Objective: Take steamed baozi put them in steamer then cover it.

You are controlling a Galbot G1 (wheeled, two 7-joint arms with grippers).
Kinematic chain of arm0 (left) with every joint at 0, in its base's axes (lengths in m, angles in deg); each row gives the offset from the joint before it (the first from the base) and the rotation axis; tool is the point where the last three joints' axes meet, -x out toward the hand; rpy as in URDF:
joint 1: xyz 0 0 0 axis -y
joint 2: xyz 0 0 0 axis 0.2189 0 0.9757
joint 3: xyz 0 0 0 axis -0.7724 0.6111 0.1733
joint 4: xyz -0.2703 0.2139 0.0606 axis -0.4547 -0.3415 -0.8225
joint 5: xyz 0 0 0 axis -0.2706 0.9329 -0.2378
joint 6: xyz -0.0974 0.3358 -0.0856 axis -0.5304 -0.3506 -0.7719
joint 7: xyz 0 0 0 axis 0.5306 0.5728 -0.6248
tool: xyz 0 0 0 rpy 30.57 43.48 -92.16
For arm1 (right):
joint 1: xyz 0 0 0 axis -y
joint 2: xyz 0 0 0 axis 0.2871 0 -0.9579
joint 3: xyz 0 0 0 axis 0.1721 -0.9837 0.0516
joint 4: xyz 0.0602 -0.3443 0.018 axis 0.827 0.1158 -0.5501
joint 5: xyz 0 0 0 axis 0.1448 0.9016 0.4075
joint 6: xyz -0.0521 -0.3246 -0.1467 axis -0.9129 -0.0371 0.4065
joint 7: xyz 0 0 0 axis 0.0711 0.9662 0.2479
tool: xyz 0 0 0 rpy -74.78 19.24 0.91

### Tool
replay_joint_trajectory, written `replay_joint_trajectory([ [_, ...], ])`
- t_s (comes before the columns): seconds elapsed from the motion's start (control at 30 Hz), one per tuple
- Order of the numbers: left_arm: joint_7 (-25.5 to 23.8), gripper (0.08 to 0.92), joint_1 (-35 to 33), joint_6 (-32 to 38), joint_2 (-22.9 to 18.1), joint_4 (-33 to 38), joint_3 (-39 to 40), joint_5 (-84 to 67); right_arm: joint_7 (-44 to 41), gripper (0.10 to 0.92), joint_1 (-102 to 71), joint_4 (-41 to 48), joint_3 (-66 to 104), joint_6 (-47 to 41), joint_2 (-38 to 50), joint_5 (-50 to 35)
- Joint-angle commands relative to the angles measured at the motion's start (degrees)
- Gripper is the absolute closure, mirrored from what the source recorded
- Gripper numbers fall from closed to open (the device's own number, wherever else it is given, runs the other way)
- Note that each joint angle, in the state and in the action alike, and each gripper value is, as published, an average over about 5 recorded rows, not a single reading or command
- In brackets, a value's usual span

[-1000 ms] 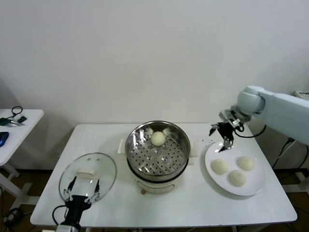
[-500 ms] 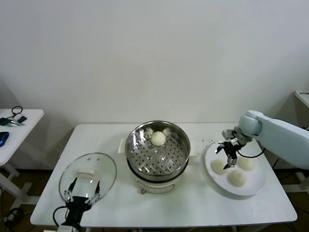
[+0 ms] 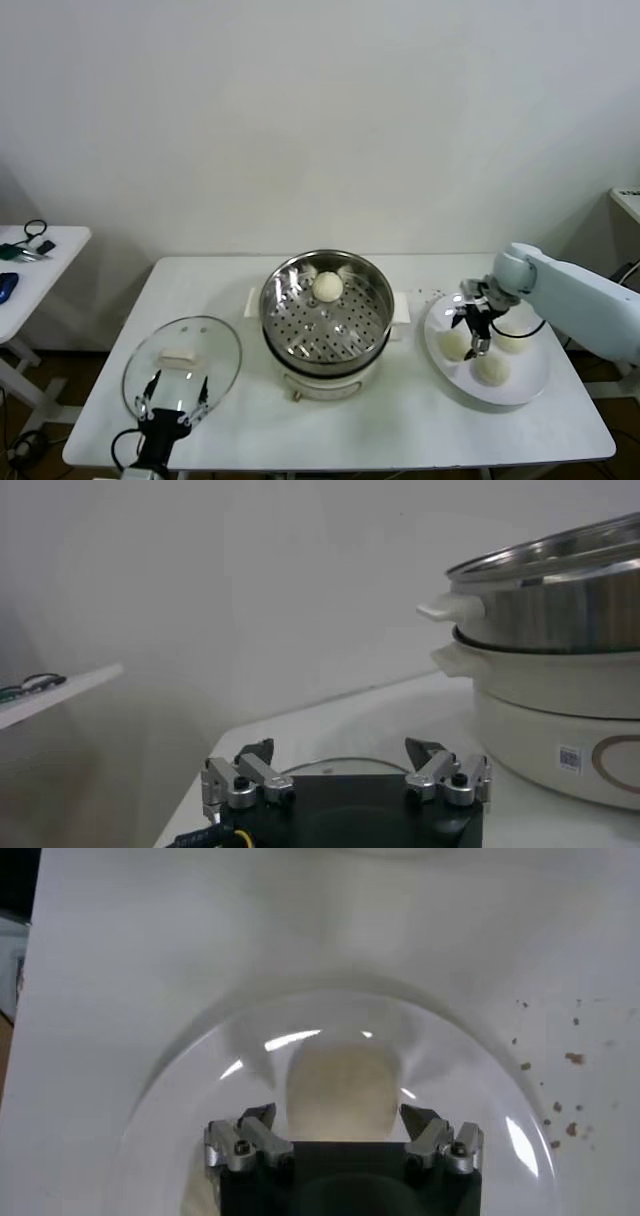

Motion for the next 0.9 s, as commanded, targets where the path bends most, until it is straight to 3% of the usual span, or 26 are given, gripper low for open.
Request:
replay_joint_trajectory([
  [0.03, 0.0, 0.177, -0.2, 0.1, 0.0, 0.0, -0.1, 0.0, -0.2, 0.234, -1.4, 1.9, 1.2, 0.4, -1.1, 1.1],
  [0.27, 0.0, 0.177, -0.2, 0.1, -0.2, 0.0, -0.1, 0.0, -0.3, 0.339, -1.2, 1.6, 1.3, 0.9, -0.8, 0.7],
  [0.53, 0.0, 0.177, -0.2, 0.1, -0.5, 0.2, 0.1, 0.1, -0.5, 0.355, 5.5, -0.9, -1.0, 0.7, 1.6, -3.9],
  [0.9, 0.0, 0.177, -0.3, 0.1, -1.0, 0.8, 0.9, 0.5, -2.4, 0.355, 39.3, -7.5, -24.3, 0.5, -0.4, -25.7],
])
